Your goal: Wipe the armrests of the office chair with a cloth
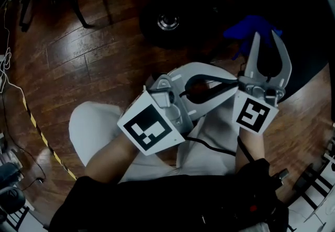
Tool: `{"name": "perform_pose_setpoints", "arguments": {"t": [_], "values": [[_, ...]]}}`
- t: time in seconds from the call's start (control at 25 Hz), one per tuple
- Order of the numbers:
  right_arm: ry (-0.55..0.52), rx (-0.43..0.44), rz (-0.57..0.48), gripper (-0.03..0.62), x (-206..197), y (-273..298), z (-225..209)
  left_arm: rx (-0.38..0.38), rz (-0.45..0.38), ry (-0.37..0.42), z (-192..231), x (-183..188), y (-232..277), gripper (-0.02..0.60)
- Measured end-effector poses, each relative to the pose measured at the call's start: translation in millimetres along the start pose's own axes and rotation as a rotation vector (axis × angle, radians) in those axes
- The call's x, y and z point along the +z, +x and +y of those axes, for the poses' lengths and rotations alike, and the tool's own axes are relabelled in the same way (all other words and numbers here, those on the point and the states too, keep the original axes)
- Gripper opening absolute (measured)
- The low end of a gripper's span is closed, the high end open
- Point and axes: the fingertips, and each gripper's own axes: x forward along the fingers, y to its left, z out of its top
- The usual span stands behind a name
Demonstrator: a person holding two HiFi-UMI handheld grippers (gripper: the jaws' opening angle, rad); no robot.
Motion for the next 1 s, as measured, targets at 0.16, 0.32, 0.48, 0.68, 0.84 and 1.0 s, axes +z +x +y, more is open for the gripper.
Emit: {"name": "perform_pose_setpoints", "arguments": {"t": [0.16, 0.32, 0.48, 0.68, 0.84, 1.0], "values": [[-0.014, -0.019, 0.066, 0.044, -15.6, 2.3, 11.3, 0.025, -0.024, -0.014, 10.5, 6.5, -3.9, 0.006], [0.073, 0.017, 0.088, 0.044, -23.4, 12.2, 29.1, 0.065, -0.081, 0.023, 20.3, 21.9, -13.0, 0.006], [0.066, 0.084, 0.119, 0.044, -32.4, 24.6, 46.2, 0.116, -0.14, 0.023, 36.2, 30.7, -21.8, 0.006], [0.085, 0.083, 0.255, 0.043, -64.9, 27.2, 67.8, 0.129, -0.094, 0.013, 42.6, 19.3, -31.3, 0.006], [0.136, 0.049, 0.304, 0.043, -78.9, 26.3, 71.2, 0.122, -0.108, 0.008, 44.4, 20.1, -38.6, 0.006], [0.193, 0.061, 0.347, 0.043, -84.4, 23.0, 71.0, 0.119, -0.116, -0.007, 48.8, 14.9, -40.5, 0.006]]}}
